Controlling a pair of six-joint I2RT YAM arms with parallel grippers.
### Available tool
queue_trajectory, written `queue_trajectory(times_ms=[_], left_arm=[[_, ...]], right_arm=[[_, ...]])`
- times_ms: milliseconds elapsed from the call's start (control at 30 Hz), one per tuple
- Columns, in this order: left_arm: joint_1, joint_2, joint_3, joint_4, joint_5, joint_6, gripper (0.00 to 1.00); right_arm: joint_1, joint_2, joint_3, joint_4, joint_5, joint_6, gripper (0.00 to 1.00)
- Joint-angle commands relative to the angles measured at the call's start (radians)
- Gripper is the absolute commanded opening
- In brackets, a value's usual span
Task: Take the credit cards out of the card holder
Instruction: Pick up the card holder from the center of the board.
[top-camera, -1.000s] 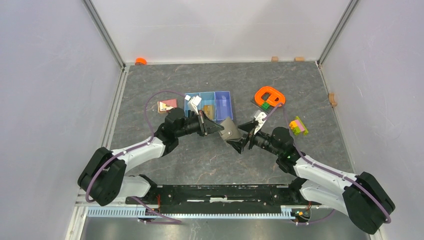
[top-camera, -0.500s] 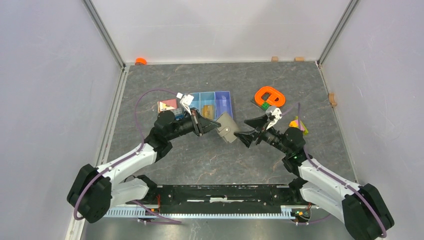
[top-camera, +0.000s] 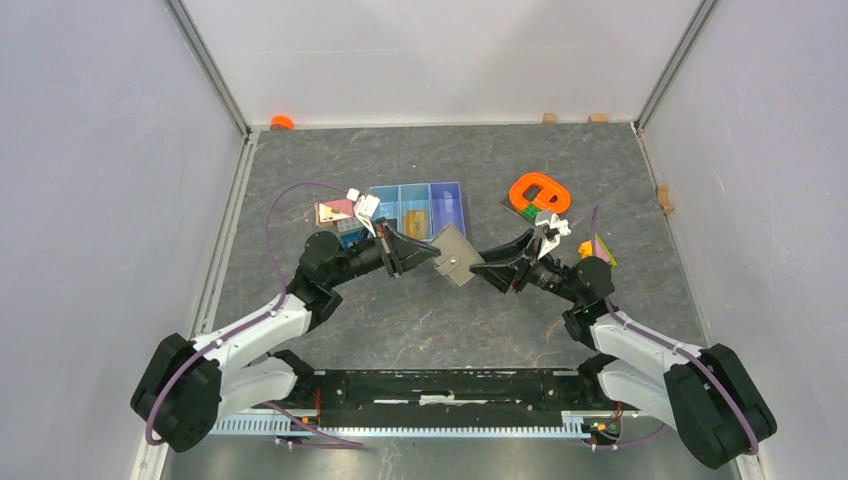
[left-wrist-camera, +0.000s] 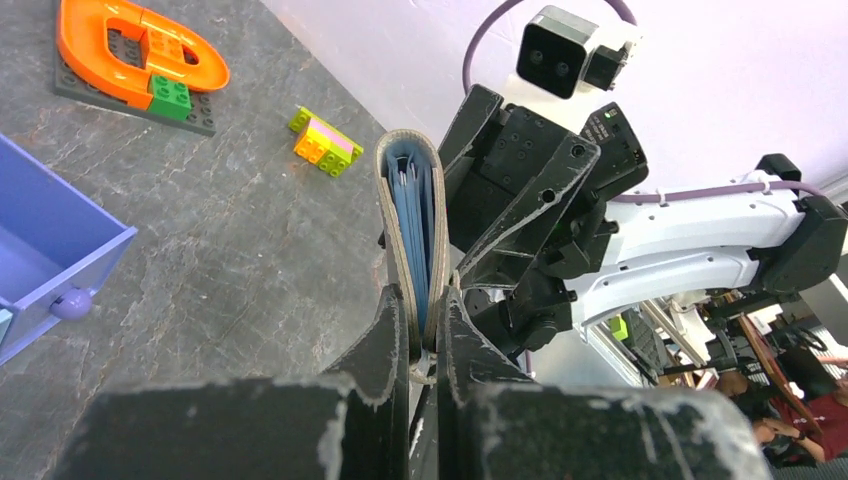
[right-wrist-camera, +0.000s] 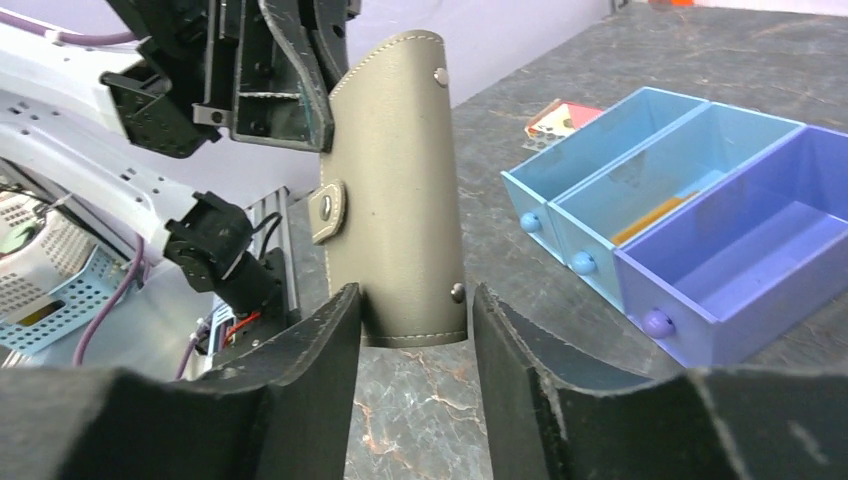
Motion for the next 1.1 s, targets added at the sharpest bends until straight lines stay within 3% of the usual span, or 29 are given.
queue_trajectory(times_ms=[0,100,233,333,433,567,667,900,1067], left_arm=[[-0.002,-0.008,0.005,0.140,0.046,-0.049,0.04],[-0.003,0.000,0.007,0.155,0.065,-0.054,0.05],[-0.003,0.039,0.010,0.237,0.118,-0.099,0.05],[-0.004,0.065,0.010,0.301,0.149,-0.132,0.04],[-0.008,0.068,0.011,0.316,0.159,-0.138,0.05],[-0.009,0.066,0.018,0.262,0.135,-0.115,0.07],[-0.008,0.049,0.028,0.160,0.080,-0.070,0.17],[-0.010,-0.094,0.039,-0.260,-0.284,0.077,0.65],[-0.037,-0.094,0.054,-0.320,-0.361,0.089,0.75]], right_arm=[[-0.004,0.029,-0.014,0.170,-0.082,0.077,0.47],[-0.004,0.045,-0.019,0.230,-0.106,0.109,0.46],[-0.004,0.070,-0.022,0.292,-0.129,0.150,0.67],[-0.003,0.087,-0.024,0.332,-0.138,0.178,0.67],[-0.005,0.100,-0.027,0.380,-0.149,0.206,0.55],[-0.003,0.106,-0.029,0.402,-0.150,0.210,0.22],[-0.004,0.093,-0.028,0.352,-0.125,0.177,0.00],[0.000,-0.089,-0.020,-0.104,0.148,-0.105,0.00],[0.024,-0.206,-0.016,-0.285,0.359,-0.215,0.00]])
